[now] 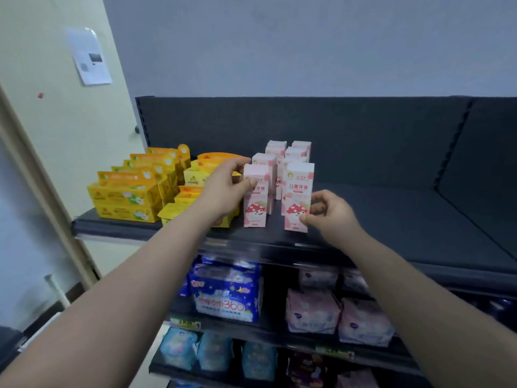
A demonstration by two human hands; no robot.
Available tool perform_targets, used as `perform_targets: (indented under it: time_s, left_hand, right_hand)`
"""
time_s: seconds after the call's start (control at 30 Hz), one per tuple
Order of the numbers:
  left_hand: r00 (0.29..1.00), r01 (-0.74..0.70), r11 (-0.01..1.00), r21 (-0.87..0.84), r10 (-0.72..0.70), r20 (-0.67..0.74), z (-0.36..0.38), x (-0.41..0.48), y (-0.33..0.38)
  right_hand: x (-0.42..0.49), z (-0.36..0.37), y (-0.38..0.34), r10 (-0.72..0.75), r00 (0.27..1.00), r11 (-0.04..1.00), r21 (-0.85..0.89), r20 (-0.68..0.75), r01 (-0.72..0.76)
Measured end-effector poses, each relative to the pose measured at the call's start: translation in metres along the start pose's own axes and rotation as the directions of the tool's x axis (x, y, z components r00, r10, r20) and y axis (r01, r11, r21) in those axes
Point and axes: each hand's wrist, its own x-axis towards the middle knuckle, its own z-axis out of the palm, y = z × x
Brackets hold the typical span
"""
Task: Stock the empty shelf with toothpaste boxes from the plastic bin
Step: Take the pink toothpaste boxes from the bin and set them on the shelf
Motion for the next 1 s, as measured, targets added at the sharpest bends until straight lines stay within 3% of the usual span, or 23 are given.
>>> perform_targets:
  time_s: [0.13,0.27,0.4,0.53,0.6,0.73,0.83,1.0]
  left_hand:
    - [0.998,-0.014,1.000,-0.014,0.014,0.063,-0.001,0.012,-0.012]
    - [0.994,-0.097,0.987,0.129,0.090,0.060,0.000,0.012,-0.024]
    - [0.957,-0.257,0.920,0.296,0.285,-0.057,0.008,-0.001,-0.022]
    - [0.829,-0.483,0.796,0.365,0.550,-0.099,0.031,-0.024,0.001]
    - [0.779,-0.565,0.736,0.372,0.625,-0.055,0.049,-0.035,0.014]
    - [0.772,-0.613,0.723,0.319,0.633,0.052,0.089,-0.065,0.040]
    - [0.772,-0.633,0.721,0.281,0.618,0.151,0.125,-0.092,0.062]
    - [0.708,-0.698,0.697,0.168,0.635,0.309,0.194,-0.149,0.115]
  right_hand:
    - [0.009,0.018,0.002,0.045,0.999,0.997,-0.069,-0.020,-0.046]
    - [0.011,0.024,-0.001,0.062,0.997,0.989,-0.131,-0.042,-0.067]
    - [-0.005,0.020,-0.005,0.029,0.992,0.980,-0.192,-0.120,-0.052]
    - [-0.031,0.005,-0.004,-0.112,0.972,0.944,-0.329,-0.206,0.039]
    - [-0.047,-0.007,-0.003,-0.171,0.957,0.910,-0.410,-0.233,0.063]
    - [-0.089,-0.045,0.002,-0.230,0.936,0.844,-0.534,-0.266,0.055]
    - [-0.133,-0.083,0.012,-0.220,0.923,0.779,-0.626,-0.316,-0.029]
    - [-0.233,-0.154,0.034,-0.143,0.881,0.693,-0.681,-0.452,-0.236]
